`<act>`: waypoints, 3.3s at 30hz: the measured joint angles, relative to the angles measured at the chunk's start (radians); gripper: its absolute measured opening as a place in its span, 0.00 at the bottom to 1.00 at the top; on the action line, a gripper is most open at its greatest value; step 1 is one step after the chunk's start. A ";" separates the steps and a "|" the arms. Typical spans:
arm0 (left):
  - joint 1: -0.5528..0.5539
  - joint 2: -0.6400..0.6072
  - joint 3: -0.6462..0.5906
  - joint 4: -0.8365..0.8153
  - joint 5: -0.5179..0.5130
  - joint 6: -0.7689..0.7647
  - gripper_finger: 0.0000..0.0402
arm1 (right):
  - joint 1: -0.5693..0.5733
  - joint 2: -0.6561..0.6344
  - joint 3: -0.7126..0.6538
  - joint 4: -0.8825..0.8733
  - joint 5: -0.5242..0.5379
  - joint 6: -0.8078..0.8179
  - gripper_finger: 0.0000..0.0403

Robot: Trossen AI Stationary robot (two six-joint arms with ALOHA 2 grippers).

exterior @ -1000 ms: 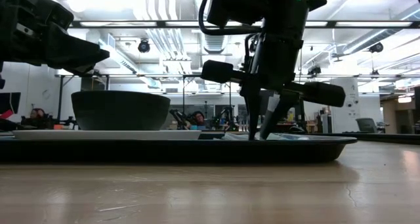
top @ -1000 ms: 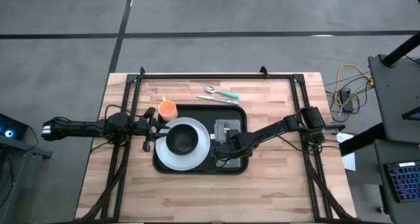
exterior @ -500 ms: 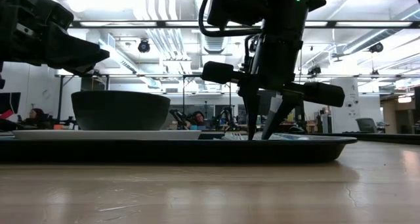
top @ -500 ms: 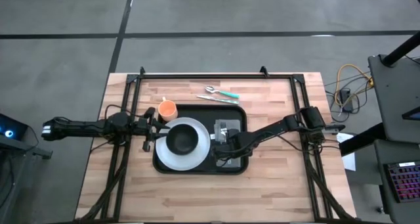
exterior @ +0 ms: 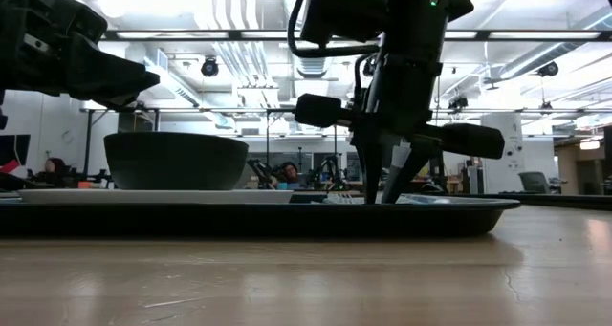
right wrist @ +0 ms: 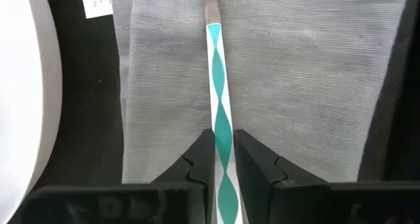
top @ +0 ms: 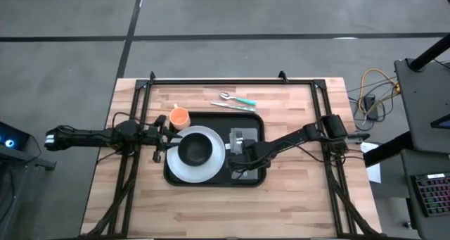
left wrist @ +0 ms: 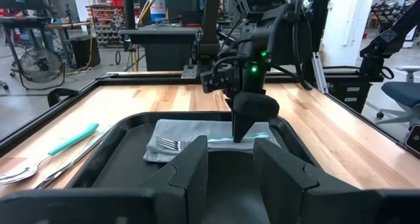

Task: Set up tray
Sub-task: Put the blue fork on the gray tablecloth on the black table tray

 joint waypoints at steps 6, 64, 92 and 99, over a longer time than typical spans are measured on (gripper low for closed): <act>0.000 0.000 0.000 0.000 0.000 0.000 0.26 | -0.005 0.030 0.003 0.004 -0.023 -0.019 0.06; 0.000 0.000 0.000 0.000 0.000 0.000 0.26 | 0.000 0.017 0.077 -0.041 -0.023 -0.112 0.20; 0.000 0.000 0.000 0.000 0.000 0.000 0.26 | -0.004 0.052 0.110 -0.041 -0.060 -0.053 0.07; 0.000 0.000 0.000 0.000 0.000 0.000 0.26 | 0.002 0.052 0.128 -0.089 -0.059 -0.020 0.07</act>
